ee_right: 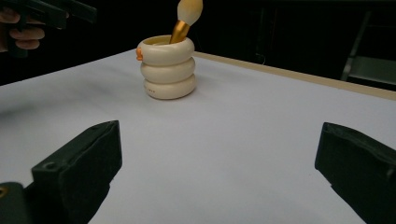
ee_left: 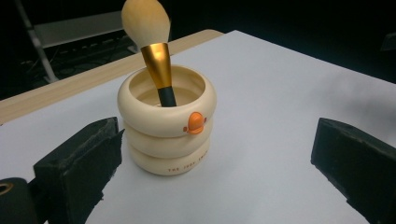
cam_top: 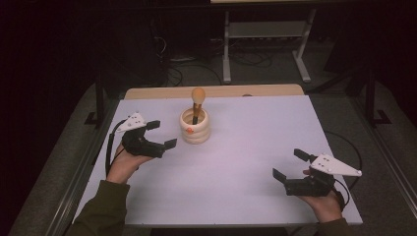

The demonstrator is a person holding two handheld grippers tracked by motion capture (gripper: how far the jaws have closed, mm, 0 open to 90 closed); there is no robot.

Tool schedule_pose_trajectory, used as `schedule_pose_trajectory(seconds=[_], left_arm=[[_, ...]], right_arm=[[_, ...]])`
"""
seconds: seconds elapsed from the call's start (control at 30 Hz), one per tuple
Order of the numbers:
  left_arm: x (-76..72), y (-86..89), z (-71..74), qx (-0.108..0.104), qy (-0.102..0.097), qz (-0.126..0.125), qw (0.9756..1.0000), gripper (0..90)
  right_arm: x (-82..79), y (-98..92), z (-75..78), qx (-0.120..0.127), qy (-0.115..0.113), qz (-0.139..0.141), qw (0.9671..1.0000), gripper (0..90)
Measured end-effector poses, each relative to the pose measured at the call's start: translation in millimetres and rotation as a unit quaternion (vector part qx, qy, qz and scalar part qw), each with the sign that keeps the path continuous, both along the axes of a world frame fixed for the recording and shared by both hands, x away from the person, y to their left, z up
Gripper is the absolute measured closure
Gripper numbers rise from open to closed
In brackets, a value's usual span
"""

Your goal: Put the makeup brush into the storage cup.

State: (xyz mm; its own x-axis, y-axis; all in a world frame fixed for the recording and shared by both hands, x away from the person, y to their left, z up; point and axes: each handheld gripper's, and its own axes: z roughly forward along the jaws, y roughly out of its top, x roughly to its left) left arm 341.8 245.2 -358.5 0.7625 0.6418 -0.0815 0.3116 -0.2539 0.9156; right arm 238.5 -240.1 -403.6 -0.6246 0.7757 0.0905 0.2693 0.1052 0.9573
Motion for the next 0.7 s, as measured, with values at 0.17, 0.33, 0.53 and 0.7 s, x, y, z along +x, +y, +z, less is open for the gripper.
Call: schedule_pose_trajectory(seconds=[0.17, 0.33, 0.53, 0.7], left_arm=[[-5.3, 4.7, -0.8, -0.004, 0.0, 0.003, 1.0, 1.8], [-12.3, 10.0, -3.8, -0.003, 0.0, 0.005, 1.0, 1.8], [-23.3, 15.8, -8.0, -0.002, -0.002, 0.007, 1.0, 1.8], [-33.3, 21.1, -11.2, -0.011, -0.007, 0.008, 0.9999, 1.7]], right_arm=[[0.0, 0.7, -0.3, 0.001, 0.001, 0.001, 1.0, 0.0], [0.7, 0.5, -0.6, 0.0, 0.0, 0.002, 1.0, 0.0], [1.0, 0.1, -0.7, -0.001, -0.001, 0.002, 1.0, 0.0], [1.1, 0.1, -0.6, 0.0, -0.001, 0.002, 1.0, 0.0]])
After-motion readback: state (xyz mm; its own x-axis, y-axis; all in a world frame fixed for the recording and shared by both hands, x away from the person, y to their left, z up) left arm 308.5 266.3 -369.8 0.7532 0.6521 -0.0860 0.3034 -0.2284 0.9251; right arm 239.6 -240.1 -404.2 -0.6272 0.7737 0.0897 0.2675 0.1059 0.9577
